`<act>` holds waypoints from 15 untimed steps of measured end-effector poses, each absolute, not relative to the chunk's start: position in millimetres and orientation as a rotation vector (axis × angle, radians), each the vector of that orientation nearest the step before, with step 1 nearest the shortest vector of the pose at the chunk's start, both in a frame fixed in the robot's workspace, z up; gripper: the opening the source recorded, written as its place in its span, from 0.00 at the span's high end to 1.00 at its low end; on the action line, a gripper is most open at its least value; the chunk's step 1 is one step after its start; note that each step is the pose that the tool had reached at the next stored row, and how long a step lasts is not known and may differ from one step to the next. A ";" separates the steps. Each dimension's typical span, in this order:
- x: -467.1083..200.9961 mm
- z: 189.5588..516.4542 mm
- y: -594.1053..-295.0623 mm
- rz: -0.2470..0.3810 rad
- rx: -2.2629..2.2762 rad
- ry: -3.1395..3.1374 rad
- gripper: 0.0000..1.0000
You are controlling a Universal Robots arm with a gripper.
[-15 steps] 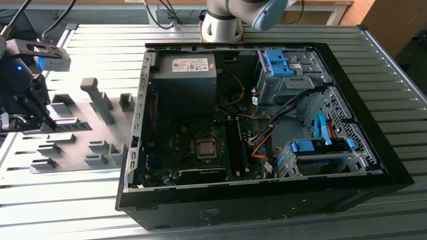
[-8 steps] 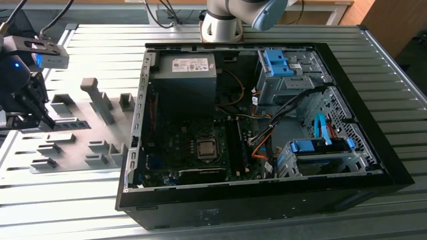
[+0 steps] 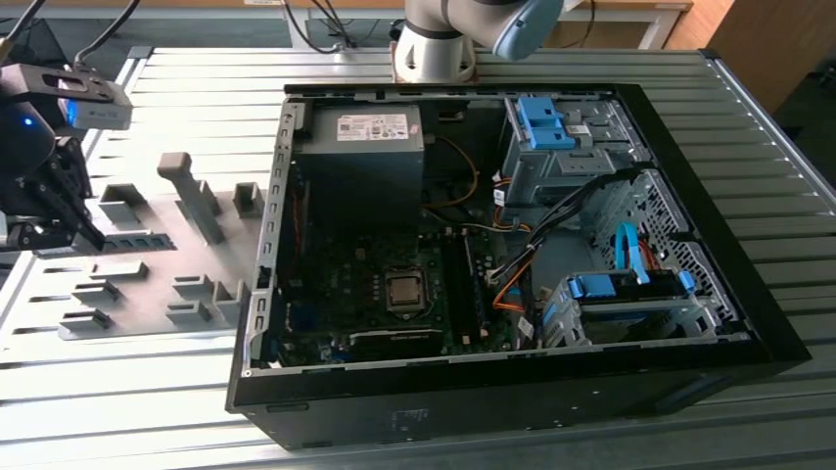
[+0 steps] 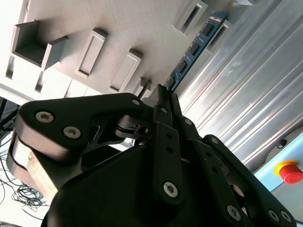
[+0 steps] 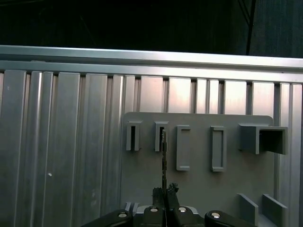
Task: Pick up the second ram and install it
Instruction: 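Pick up the second ram and move it above second insertion slot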
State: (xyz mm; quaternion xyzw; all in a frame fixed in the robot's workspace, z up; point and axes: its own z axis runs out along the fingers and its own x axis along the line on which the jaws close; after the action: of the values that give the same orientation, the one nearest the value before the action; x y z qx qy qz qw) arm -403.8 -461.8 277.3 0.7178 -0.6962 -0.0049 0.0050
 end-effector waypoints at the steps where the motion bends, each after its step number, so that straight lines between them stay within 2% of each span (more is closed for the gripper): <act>1: -403.8 277.5 -461.8 -0.015 2.248 -2.180 0.86; 15: -403.8 284.5 -461.8 -0.015 2.248 -2.180 0.86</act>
State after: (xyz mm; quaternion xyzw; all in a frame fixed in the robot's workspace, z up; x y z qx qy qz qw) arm -403.8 -461.8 284.5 0.7178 -0.6962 -0.0049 0.0051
